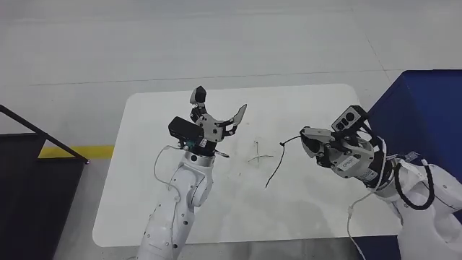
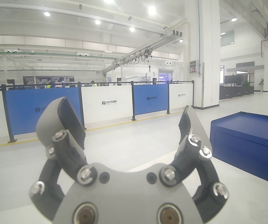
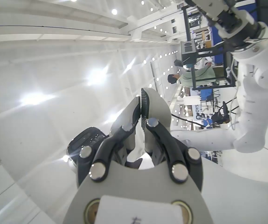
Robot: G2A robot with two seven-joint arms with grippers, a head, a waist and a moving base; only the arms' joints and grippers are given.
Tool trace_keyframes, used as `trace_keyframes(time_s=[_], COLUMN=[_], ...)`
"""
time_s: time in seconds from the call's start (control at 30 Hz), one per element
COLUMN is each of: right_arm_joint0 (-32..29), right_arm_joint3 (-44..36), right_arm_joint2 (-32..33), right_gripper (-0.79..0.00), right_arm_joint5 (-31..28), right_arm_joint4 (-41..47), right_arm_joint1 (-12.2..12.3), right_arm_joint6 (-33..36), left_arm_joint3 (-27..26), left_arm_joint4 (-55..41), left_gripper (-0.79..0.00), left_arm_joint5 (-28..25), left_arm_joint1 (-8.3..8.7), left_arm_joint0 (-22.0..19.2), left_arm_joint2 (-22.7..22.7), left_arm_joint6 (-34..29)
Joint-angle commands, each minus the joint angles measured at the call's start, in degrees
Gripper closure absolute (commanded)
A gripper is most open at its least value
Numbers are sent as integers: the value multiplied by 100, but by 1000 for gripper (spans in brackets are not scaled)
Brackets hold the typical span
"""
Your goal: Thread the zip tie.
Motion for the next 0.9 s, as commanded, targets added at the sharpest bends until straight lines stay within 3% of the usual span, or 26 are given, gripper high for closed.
trace_keyframes(time_s=[0.0, 0.13, 0.37, 0.5, 0.67, 0.87], right_arm_joint0=[0, -25, 376, 764, 1307, 1598], right_arm_joint3=[0, -230, 631, 1444, 2197, 2470], right_arm_joint2=[0, -79, -413, -782, -1404, -1891], right_gripper=[0, 0, 0, 0, 0, 0], right_arm_joint5=[-2, -694, 44, 216, 416, 704], right_arm_joint4=[532, -2329, -4605, -5224, -4818, -4489], right_arm_joint1=[0, 107, 307, 345, 291, 253], right_arm_joint6=[-93, -980, -789, -891, -598, -312], left_arm_joint3=[0, 0, 0, 0, 0, 0], left_arm_joint4=[0, 0, 0, 0, 0, 0], left_gripper=[-785, -785, -785, -785, -785, -785], left_arm_joint5=[0, 0, 0, 0, 0, 0], left_arm_joint1=[0, 0, 0, 0, 0, 0], left_arm_joint0=[0, 0, 0, 0, 0, 0], left_arm_joint2=[0, 0, 0, 0, 0, 0], left_arm_joint6=[0, 0, 0, 0, 0, 0])
